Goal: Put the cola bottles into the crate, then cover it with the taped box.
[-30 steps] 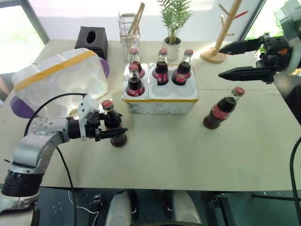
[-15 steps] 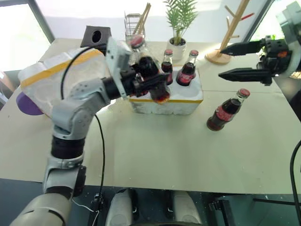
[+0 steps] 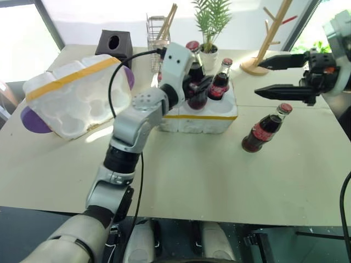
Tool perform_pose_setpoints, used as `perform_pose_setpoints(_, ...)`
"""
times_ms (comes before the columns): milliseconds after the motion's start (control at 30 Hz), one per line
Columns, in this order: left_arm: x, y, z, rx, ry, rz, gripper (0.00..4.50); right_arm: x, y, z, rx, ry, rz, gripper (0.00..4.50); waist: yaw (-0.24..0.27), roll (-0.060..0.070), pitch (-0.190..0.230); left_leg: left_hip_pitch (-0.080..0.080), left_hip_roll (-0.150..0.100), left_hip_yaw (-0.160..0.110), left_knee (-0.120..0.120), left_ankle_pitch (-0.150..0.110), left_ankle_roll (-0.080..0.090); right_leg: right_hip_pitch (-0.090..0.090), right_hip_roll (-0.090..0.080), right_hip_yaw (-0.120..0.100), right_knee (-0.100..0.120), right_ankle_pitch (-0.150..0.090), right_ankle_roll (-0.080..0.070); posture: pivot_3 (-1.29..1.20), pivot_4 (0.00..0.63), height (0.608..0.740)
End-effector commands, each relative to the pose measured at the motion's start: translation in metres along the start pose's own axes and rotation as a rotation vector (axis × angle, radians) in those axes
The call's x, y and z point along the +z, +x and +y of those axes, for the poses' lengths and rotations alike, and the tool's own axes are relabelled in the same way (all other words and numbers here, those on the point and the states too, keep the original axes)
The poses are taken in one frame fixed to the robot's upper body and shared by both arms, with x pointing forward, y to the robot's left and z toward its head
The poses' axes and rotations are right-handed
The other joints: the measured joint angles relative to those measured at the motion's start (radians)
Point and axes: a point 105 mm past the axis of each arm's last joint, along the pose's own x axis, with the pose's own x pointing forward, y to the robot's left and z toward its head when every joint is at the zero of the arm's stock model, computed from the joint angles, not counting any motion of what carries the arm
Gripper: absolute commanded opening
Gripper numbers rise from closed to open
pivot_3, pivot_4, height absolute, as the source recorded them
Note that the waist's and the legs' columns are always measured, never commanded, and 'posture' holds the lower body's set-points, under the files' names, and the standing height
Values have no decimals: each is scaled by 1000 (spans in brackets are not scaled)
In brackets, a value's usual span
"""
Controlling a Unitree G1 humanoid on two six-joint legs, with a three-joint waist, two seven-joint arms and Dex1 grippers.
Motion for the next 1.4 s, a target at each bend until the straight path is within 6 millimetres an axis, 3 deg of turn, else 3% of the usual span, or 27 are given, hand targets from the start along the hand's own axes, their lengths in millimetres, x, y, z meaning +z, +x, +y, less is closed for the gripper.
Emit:
perform_pose_setpoints(33,13,10,-2,41,59,-1,2580,16,-8,3,-24,-58,-33,4500,0,0,0,0,0,0,0,0,0,0,0,0,0,0,0,0,150,740)
perform_pose_setpoints(200,-4,18,-9,13,52,111,2580,12,-9,4,-35,-56,-25,4500,0,0,0,0,0,0,0,0,0,0,0,0,0,0,0,0,150,740)
perform_pose_setpoints(333,-14,21,-15,-24,59,172,4470,11,-9,3,-49,-52,-29,4500,0,0,0,0,0,0,0,0,0,0,0,0,0,0,0,0,150,740)
perform_pose_setpoints(500,-13,21,-14,-53,23,190,4470,11,-9,3,-60,-53,-31,4500,-1,0,0,0,0,-2,0,0,0,0,0,0,0,0,0,0,150,740)
perform_pose_setpoints(567,5,19,-17,-103,-26,120,4470,11,-12,3,-71,-57,-30,4500,-1,0,0,0,0,-2,0,0,0,0,0,0,0,0,0,0,150,740)
perform_pose_setpoints(700,68,2,-22,-260,-89,-113,4470,14,-26,-2,-124,-68,-20,4500,0,0,0,-1,0,-3,0,0,0,-1,0,0,0,0,0,0,150,740)
perform_pose_setpoints(833,124,-39,-18,-453,10,-302,4470,22,-49,-6,-194,-70,-28,4500,-2,0,0,-1,0,-3,0,0,0,0,0,0,0,0,0,0,150,740)
perform_pose_setpoints(933,143,-77,-9,-596,39,-334,4470,23,-72,-7,-273,-46,-29,4500,-5,0,0,0,0,-3,0,0,0,0,0,0,0,0,0,0,150,740)
perform_pose_setpoints(1067,130,-118,3,-735,70,-219,4470,6,-100,-4,-394,13,2,4500,-6,1,0,1,1,-1,0,0,0,0,1,0,0,0,0,0,150,740)
perform_pose_setpoints(1200,85,-153,25,-763,94,35,4470,-31,-121,15,-514,145,-2,4500,-4,1,-1,2,1,-1,1,0,0,2,1,0,1,0,0,0,150,740)
perform_pose_setpoints(1400,52,-165,27,-772,131,140,4470,-93,-95,49,-635,301,-64,4500,0,0,-1,2,1,-5,2,0,-1,6,1,-2,0,-1,0,0,150,740)
